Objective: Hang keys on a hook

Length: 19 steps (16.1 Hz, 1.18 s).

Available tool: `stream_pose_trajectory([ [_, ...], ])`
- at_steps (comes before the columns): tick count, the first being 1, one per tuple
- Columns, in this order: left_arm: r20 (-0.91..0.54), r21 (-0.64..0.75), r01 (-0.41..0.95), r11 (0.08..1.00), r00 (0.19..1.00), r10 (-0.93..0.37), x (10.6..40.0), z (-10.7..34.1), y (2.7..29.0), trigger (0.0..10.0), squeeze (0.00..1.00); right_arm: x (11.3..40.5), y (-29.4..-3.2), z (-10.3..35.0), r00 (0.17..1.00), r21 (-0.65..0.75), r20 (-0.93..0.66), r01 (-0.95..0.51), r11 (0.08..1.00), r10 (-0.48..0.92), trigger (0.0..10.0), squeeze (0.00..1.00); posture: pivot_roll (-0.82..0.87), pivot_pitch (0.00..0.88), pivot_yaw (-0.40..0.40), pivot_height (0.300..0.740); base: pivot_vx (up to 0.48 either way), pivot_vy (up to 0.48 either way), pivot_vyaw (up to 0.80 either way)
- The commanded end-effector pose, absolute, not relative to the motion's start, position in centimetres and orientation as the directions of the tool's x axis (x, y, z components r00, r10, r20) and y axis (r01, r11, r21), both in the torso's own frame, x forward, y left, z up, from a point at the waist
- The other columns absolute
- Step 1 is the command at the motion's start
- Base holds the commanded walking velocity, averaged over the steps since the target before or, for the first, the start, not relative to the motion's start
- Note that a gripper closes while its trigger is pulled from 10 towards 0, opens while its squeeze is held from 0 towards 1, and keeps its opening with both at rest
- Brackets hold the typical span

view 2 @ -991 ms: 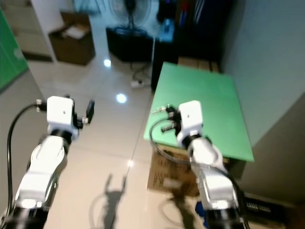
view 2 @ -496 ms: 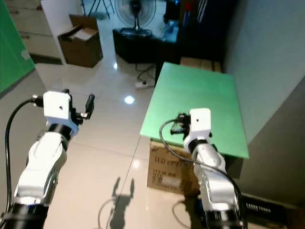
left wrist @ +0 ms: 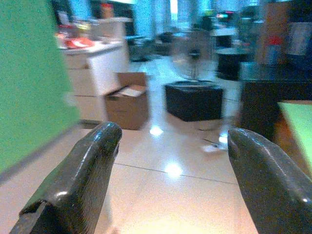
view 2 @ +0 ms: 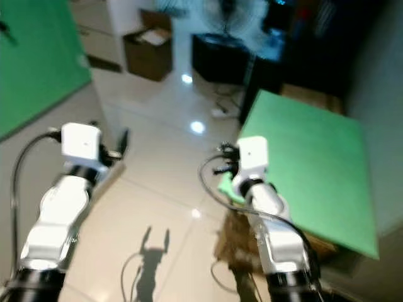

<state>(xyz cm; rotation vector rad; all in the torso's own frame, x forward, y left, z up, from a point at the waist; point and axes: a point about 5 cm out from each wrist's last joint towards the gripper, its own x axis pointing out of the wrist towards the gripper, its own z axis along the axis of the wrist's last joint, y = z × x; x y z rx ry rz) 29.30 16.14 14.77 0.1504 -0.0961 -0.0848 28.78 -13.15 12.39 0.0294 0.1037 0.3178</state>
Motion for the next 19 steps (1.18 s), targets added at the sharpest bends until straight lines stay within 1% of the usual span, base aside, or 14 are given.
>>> stream_pose_trajectory([
  [1,0.102,0.146,0.105,0.984,0.987,-0.120,29.3,15.1,15.2,10.0,0.00,28.7,-14.0,12.5,0.950,0.038,-0.093,-0.296,0.954,0.299,10.0,0.00,-0.02,0.000,-0.032,0.740,0.352,0.000,0.80],
  [8,0.098,0.142,0.126,0.982,0.985,-0.141,29.2,14.8,14.7,10.0,0.00,28.4,-13.5,12.1,0.929,0.018,-0.104,-0.356,0.934,0.356,10.0,0.00,-0.03,0.000,-0.028,0.740,0.352,0.000,0.80],
  [13,0.074,0.160,0.134,0.978,0.986,-0.147,28.9,14.2,15.2,10.0,0.00,28.4,-13.2,12.0,0.915,0.023,-0.107,-0.389,0.921,0.389,10.0,0.00,-0.02,0.000,-0.026,0.740,0.352,0.000,0.80],
  [19,0.063,0.176,0.186,0.967,0.978,-0.199,29.1,14.0,14.5,10.0,0.00,28.4,-13.2,12.0,0.901,0.020,-0.105,-0.421,0.907,0.420,10.0,0.00,-0.03,0.000,-0.016,0.740,0.344,0.000,0.80],
])
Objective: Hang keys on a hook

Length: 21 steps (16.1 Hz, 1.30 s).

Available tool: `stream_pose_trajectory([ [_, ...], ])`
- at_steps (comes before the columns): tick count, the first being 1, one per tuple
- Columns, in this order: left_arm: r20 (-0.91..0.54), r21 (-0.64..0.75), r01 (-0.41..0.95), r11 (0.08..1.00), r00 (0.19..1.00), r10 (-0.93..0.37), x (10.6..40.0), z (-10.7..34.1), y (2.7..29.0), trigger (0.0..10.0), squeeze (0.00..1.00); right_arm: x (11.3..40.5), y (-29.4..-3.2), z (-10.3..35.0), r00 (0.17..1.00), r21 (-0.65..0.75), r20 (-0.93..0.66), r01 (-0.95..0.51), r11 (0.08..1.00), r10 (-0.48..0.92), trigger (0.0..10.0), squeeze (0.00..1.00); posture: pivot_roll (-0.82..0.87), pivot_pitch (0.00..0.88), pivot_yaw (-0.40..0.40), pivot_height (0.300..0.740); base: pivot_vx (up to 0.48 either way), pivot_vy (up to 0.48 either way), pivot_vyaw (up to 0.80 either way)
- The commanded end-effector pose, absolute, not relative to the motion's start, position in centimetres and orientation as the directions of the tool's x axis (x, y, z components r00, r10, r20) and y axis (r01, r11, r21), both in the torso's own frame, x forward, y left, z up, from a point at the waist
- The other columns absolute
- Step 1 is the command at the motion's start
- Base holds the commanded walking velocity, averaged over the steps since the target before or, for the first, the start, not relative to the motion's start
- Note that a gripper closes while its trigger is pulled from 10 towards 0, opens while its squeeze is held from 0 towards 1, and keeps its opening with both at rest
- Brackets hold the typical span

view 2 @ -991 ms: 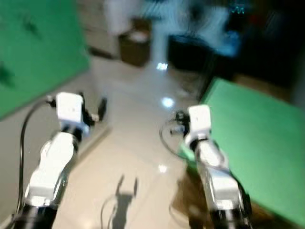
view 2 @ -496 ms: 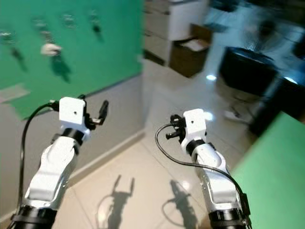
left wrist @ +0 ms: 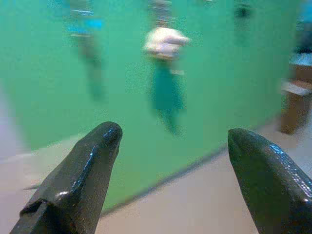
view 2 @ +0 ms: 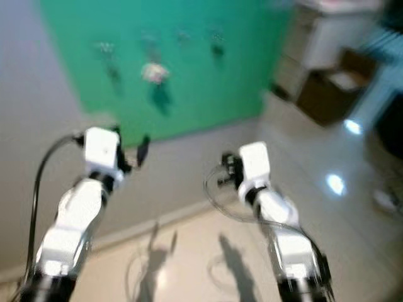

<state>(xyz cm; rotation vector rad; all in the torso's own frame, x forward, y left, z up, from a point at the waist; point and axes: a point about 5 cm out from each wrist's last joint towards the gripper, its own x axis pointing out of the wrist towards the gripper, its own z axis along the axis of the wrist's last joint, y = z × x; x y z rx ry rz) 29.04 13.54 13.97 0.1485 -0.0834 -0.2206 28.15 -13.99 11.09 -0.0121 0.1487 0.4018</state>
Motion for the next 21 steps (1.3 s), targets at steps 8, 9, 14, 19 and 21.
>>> stream_pose_trajectory([
  [8,0.085,0.161,0.168,0.973,0.979,-0.183,29.29,14.31,14.71,10.0,0.00,28.42,-13.78,12.14,0.904,0.015,-0.079,-0.421,0.907,0.421,10.0,0.00,-0.03,0.000,-0.009,0.740,0.126,0.000,0.40],
  [9,0.083,0.165,0.161,0.973,0.981,-0.177,29.31,14.27,14.71,10.0,0.00,28.43,-13.65,12.10,0.901,-0.001,-0.082,-0.427,0.904,0.425,10.0,0.00,-0.03,0.000,-0.010,0.740,0.000,-0.319,0.00],
  [14,0.084,0.170,0.139,0.976,0.984,-0.155,29.64,14.33,14.86,10.0,0.00,28.92,-13.16,12.56,0.904,0.003,-0.060,-0.424,0.906,0.423,10.0,0.00,-0.03,0.000,-0.015,0.740,0.000,-0.369,0.50],
  [19,0.085,0.173,0.139,0.975,0.984,-0.156,29.81,14.26,14.59,10.0,0.00,29.06,-13.39,12.49,0.907,-0.012,-0.061,-0.418,0.908,0.416,10.0,0.00,-0.04,0.000,-0.015,0.740,0.000,-0.373,0.66],
  [21,0.090,0.178,0.137,0.974,0.984,-0.155,29.88,14.39,14.63,10.0,0.00,29.11,-13.24,12.58,0.908,-0.022,-0.058,-0.417,0.909,0.415,10.0,0.00,-0.04,0.000,-0.015,0.740,0.000,-0.369,0.66],
])
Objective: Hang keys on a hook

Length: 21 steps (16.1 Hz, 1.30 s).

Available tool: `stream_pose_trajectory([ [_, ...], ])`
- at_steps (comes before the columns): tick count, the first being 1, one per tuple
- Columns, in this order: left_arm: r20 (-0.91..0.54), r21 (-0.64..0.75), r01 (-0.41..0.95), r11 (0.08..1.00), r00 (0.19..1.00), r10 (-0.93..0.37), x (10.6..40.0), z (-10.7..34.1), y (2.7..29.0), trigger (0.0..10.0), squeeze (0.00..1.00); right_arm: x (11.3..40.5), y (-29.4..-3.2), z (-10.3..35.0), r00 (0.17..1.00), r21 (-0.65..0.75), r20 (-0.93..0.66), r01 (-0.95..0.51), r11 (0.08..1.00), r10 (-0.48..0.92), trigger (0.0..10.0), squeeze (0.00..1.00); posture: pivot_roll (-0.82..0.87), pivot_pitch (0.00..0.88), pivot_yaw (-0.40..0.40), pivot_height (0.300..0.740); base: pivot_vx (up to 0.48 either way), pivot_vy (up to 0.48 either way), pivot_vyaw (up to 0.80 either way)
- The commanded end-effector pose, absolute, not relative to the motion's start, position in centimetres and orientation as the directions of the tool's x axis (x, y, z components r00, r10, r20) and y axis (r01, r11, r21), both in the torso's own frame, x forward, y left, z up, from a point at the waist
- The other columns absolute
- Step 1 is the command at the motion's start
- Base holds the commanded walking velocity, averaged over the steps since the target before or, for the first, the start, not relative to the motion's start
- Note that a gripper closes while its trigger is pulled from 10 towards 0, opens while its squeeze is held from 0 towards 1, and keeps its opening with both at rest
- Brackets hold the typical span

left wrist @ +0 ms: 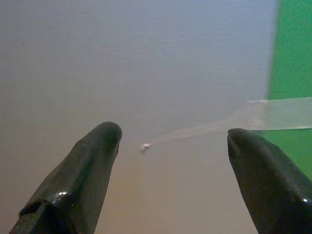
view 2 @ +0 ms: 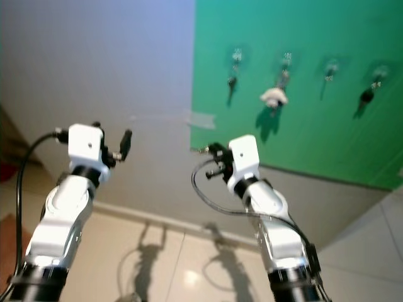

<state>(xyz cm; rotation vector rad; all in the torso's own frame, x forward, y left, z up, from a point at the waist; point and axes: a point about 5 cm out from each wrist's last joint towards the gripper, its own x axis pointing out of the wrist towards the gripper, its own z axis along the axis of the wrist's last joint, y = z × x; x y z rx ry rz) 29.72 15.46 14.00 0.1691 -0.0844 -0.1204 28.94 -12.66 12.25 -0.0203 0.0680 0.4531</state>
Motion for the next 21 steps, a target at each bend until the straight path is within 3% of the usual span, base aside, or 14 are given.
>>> stream_pose_trajectory([
  [1,0.091,0.180,0.134,0.975,0.984,-0.152,29.9,14.4,14.6,10.0,0.00,29.2,-13.2,12.6,0.910,-0.028,-0.056,-0.414,0.910,0.412,10.0,0.00,-0.04,0.000,-0.018,0.740,0.000,-0.371,0.65],
  [14,0.126,0.198,0.137,0.971,0.979,-0.163,30.6,14.9,14.5,10.0,0.00,29.8,-13.3,13.3,0.919,0.004,-0.001,-0.395,0.919,0.395,10.0,0.00,-0.04,0.000,-0.015,0.740,0.000,-0.365,0.00],
  [21,0.126,0.229,0.237,0.944,0.954,-0.270,30.7,15.2,13.2,10.0,0.00,30.0,-12.5,14.9,0.886,0.063,0.061,-0.464,0.884,0.460,10.0,0.00,-0.04,0.000,-0.026,0.740,0.000,0.000,0.00],
])
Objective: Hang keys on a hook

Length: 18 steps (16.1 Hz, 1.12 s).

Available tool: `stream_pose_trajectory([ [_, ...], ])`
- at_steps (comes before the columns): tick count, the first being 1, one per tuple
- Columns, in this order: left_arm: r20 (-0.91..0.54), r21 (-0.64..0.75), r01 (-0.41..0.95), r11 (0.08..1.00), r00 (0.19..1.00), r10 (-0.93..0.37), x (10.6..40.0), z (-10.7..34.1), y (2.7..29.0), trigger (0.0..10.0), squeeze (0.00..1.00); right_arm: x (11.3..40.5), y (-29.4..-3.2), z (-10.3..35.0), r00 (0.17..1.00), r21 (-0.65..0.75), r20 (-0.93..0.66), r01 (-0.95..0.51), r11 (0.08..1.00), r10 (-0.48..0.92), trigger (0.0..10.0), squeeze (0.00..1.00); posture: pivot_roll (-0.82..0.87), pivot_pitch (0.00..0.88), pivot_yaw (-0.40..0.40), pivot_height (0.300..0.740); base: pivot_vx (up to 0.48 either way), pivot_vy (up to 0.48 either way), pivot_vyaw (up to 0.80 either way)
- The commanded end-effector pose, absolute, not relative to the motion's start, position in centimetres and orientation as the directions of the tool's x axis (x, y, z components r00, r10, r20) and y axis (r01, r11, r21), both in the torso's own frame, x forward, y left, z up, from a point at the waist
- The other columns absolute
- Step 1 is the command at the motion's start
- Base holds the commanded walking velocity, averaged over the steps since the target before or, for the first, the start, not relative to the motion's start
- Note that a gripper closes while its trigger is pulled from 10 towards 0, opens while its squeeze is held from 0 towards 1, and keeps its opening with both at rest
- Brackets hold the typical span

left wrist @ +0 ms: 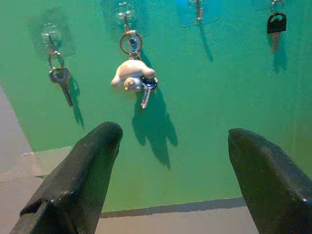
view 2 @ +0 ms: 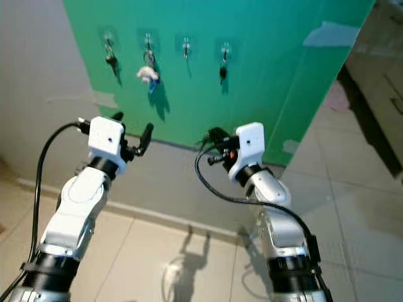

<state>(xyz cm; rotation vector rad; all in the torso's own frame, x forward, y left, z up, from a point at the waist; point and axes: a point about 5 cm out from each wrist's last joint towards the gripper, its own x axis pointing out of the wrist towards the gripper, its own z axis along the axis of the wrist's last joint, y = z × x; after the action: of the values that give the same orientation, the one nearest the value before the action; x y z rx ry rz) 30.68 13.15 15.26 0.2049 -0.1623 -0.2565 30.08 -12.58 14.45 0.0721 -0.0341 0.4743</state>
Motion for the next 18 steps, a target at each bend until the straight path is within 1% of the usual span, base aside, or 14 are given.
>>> stream_pose_trajectory([
  [1,0.128,0.228,0.238,0.944,0.954,-0.271,30.6,15.1,13.2,10.0,0.00,30.0,-12.6,14.8,0.892,0.073,0.062,-0.451,0.890,0.447,10.0,0.00,-0.04,0.000,-0.026,0.740,0.000,0.000,0.00],
  [2,0.129,0.228,0.238,0.944,0.954,-0.272,30.5,15.1,13.2,10.0,0.00,30.1,-12.8,14.7,0.903,0.087,0.063,-0.430,0.899,0.426,10.0,0.00,-0.04,0.000,-0.026,0.740,0.259,0.000,0.00],
  [4,0.129,0.227,0.244,0.943,0.952,-0.278,30.5,15.1,13.3,10.0,0.00,30.3,-12.8,14.9,0.908,0.056,0.066,-0.418,0.907,0.414,10.0,0.00,-0.03,0.000,-0.022,0.740,0.285,0.000,0.00],
  [7,0.126,0.228,0.256,0.940,0.949,-0.289,30.4,15.1,13.4,10.0,0.00,30.5,-13.2,15.1,0.926,0.057,0.081,-0.373,0.926,0.369,10.0,0.00,-0.03,0.000,-0.016,0.740,0.328,0.000,0.80],
  [8,0.123,0.227,0.261,0.938,0.948,-0.294,30.3,15.1,13.4,10.0,0.00,30.5,-13.4,15.2,0.935,0.086,0.091,-0.351,0.932,0.344,10.0,0.00,-0.04,0.000,-0.010,0.740,0.337,0.000,0.00],
  [13,0.115,0.228,0.275,0.934,0.945,-0.307,30.2,15.0,13.3,10.0,0.00,30.2,-13.6,15.6,0.931,0.105,0.122,-0.358,0.928,0.345,10.0,0.00,-0.03,0.000,-0.010,0.740,0.344,0.000,0.00],
  [15,0.116,0.225,0.280,0.933,0.943,-0.311,30.2,15.0,13.4,10.0,0.00,30.1,-13.3,16.0,0.913,0.117,0.140,-0.399,0.909,0.383,10.0,0.00,-0.03,0.000,-0.008,0.740,0.339,0.000,0.00],
  [16,0.132,0.205,0.288,0.935,0.939,-0.318,30.1,15.1,13.3,10.0,0.00,29.9,-13.2,16.1,0.901,0.119,0.147,-0.425,0.898,0.407,10.0,0.00,-0.04,0.000,-0.008,0.740,0.000,0.000,0.00],
  [18,0.104,0.216,0.367,0.905,0.913,-0.395,29.6,14.9,12.6,10.0,0.00,29.5,-13.0,16.5,0.866,0.127,0.159,-0.494,0.860,0.474,10.0,0.00,-0.03,0.000,-0.006,0.740,0.000,0.000,0.00],
])
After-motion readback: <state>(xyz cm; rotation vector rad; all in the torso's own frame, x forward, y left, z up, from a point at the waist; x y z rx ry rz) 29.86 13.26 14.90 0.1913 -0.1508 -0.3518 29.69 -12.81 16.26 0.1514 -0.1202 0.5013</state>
